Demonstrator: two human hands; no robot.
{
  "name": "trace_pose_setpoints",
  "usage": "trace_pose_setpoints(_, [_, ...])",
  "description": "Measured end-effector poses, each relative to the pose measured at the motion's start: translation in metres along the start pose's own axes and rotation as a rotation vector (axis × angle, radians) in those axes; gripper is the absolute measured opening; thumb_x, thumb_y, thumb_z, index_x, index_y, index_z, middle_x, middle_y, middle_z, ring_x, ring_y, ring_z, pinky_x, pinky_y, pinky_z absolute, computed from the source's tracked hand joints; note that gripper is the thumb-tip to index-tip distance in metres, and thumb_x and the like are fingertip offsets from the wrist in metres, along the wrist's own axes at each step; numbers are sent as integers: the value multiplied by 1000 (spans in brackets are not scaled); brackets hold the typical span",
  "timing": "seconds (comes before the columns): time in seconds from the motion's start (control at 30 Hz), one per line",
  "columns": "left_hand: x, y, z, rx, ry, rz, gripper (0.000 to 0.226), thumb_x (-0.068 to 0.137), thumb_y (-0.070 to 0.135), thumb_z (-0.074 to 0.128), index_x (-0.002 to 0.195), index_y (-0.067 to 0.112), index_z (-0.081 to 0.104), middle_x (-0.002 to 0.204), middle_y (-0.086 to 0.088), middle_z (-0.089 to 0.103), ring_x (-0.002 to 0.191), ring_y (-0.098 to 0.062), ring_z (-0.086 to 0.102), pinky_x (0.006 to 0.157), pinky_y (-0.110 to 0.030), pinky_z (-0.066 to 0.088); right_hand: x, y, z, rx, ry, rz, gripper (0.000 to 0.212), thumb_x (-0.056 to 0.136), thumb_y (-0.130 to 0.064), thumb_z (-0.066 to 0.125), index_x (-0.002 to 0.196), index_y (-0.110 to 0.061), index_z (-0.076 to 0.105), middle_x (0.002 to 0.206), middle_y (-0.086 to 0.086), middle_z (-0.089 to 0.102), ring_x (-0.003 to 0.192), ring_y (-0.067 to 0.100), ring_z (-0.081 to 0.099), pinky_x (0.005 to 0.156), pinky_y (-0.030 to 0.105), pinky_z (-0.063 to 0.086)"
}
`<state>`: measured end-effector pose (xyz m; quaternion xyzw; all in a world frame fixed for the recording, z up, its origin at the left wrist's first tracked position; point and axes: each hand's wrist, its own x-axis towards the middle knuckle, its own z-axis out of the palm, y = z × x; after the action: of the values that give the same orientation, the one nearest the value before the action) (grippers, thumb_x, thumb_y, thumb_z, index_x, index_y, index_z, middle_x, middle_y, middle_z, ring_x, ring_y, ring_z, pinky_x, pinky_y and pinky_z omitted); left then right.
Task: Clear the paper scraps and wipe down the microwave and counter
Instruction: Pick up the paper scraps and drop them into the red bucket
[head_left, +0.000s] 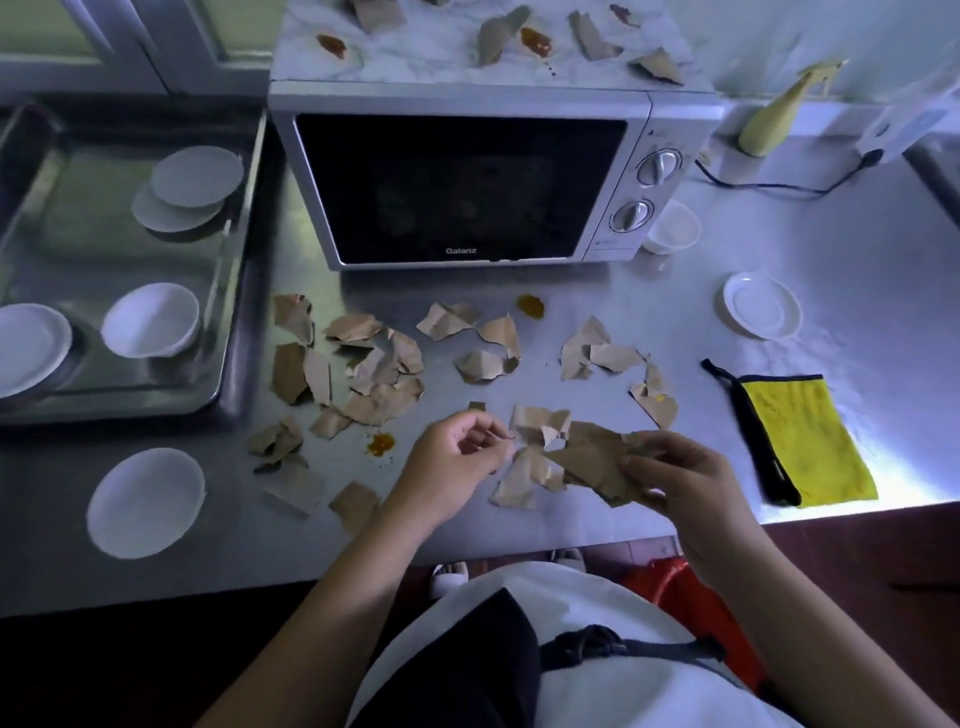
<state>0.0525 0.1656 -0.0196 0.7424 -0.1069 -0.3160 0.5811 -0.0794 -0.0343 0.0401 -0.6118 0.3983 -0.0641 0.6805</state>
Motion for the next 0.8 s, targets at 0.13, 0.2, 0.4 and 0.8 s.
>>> trace_pose_setpoints(0.13, [17, -39, -15, 469, -10, -90, 10, 85, 30, 72, 89, 30, 63, 84, 12, 65, 77, -9, 60, 65, -25, 48, -12, 11, -5, 31, 166, 23, 23, 86, 12, 62, 84, -8, 73, 83, 20, 72, 73, 34, 70, 67, 34, 56])
trace_pose_setpoints(0.2, [19, -51, -8, 673, -86, -82, 17, 84, 38, 70, 97, 33, 62, 91, 15, 62, 78, -4, 57, 62, -23, 41, -20, 17, -6, 52, 223, 40, 24, 85, 12, 63, 83, -9, 73, 83, 19, 72, 73, 35, 69, 68, 37, 55])
trace_pose_setpoints(0.4, [22, -66, 41, 1004, -68, 95, 39, 86, 52, 61, 112, 24, 56, 115, 4, 56, 95, -23, 58, 70, -31, 41, -45, 29, -11, 131, 301, 79, 17, 86, 13, 63, 87, -2, 71, 75, 12, 71, 65, 28, 70, 63, 36, 60])
trace_pose_setpoints(0.8, [11, -63, 37, 674, -22, 68, 17, 92, 22, 64, 108, 17, 68, 98, 4, 66, 87, -16, 61, 67, -24, 40, -64, 46, -19, 207, 343, 106, 14, 88, 13, 61, 96, 5, 69, 74, 11, 74, 63, 22, 73, 56, 26, 59])
